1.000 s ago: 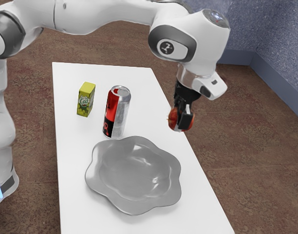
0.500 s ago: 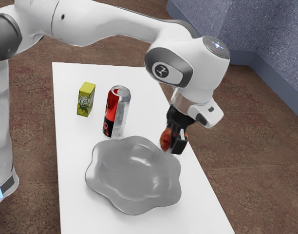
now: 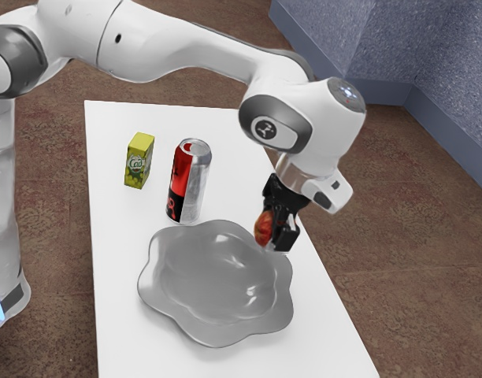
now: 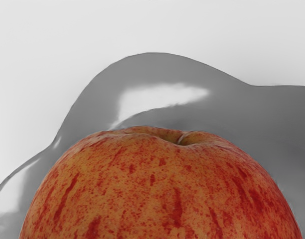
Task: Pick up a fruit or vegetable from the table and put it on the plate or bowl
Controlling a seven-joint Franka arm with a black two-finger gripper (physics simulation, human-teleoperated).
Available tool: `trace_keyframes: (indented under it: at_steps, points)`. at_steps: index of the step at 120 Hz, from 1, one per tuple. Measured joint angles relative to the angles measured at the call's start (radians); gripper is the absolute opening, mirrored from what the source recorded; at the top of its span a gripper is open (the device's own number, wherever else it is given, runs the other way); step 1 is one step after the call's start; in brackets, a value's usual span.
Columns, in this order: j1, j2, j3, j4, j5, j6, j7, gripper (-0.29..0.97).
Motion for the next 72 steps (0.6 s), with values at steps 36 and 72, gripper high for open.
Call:
trace_keyframes:
  at_steps: [36,72]
  points:
    - [0.052,-0.031,-0.087,-0.052,-0.003,-0.002,-0.011,0.38]
    - [-0.132,-0.033,-0.085,-0.089,-0.099,-0.208,-0.063,0.38]
